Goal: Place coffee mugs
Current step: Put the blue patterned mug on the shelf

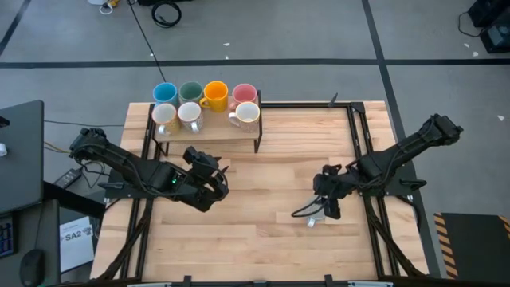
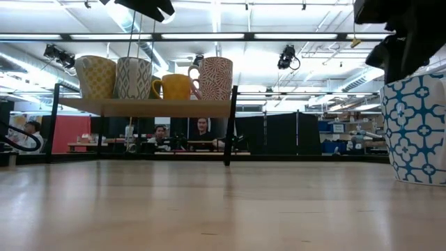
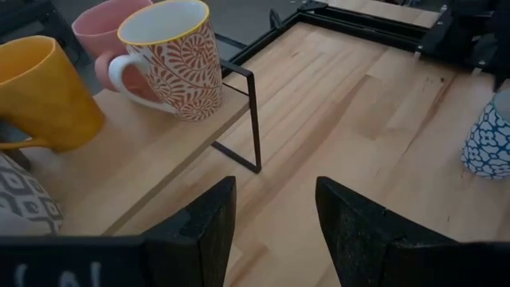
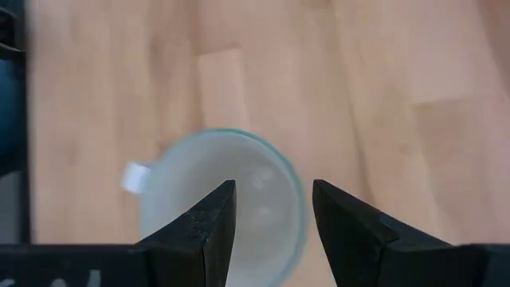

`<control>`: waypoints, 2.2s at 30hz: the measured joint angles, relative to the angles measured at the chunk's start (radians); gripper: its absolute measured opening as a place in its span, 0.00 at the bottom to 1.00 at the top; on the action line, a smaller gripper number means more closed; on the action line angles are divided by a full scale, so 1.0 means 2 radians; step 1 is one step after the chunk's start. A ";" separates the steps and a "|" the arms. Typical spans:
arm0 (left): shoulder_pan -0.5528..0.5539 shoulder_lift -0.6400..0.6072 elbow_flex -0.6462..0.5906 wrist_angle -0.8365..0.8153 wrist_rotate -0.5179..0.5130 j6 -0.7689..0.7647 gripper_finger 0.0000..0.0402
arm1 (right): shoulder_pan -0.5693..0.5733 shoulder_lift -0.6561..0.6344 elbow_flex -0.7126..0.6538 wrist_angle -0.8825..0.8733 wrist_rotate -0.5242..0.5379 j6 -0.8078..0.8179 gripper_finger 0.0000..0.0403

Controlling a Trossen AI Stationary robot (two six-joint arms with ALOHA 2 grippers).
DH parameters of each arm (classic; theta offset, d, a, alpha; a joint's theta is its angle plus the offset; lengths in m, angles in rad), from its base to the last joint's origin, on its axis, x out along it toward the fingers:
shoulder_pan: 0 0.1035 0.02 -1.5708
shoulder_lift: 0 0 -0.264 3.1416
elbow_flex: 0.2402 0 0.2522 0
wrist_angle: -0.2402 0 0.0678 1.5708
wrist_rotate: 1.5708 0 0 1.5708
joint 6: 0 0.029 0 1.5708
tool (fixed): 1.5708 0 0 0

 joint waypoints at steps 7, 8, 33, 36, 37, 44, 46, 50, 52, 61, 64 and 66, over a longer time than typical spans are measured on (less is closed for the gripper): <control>0.000 0.000 0.000 0.000 0.000 0.000 0.45 | 0.013 0.000 0.000 -0.016 0.008 0.006 0.43; 0.000 0.000 0.000 0.000 0.000 0.000 0.45 | 0.014 0.000 0.000 -0.016 0.008 0.006 0.43; 0.000 0.000 0.000 0.000 0.000 0.000 0.45 | 0.015 0.001 -0.041 0.012 0.042 0.015 0.43; 0.000 0.000 0.000 0.000 0.000 0.000 0.45 | 0.015 0.001 -0.049 0.022 0.040 0.015 0.43; 0.000 0.000 0.000 0.000 0.000 0.000 0.45 | 0.015 0.001 -0.052 0.023 0.037 0.015 0.43; 0.000 0.000 0.000 0.000 0.000 -0.001 0.45 | 0.015 0.001 -0.062 0.025 0.030 0.037 0.40; 0.000 0.000 0.000 0.001 0.000 -0.001 0.45 | 0.015 0.001 -0.062 0.026 0.030 0.043 0.38; 0.000 0.000 0.000 0.003 0.000 -0.001 0.45 | 0.015 0.001 -0.062 0.027 0.030 0.045 0.32; 0.000 0.000 0.000 0.003 0.000 0.000 0.45 | 0.015 0.001 -0.062 0.027 0.030 0.045 0.28; 0.000 0.000 0.000 0.003 0.000 0.000 0.45 | 0.015 0.001 -0.062 0.025 0.030 0.045 0.08; 0.000 0.000 0.000 0.003 0.000 0.000 0.45 | 0.015 0.001 -0.062 0.027 0.030 0.045 0.06; 0.000 0.000 0.000 0.003 0.000 0.000 0.45 | 0.015 0.001 -0.062 0.034 0.030 0.045 0.06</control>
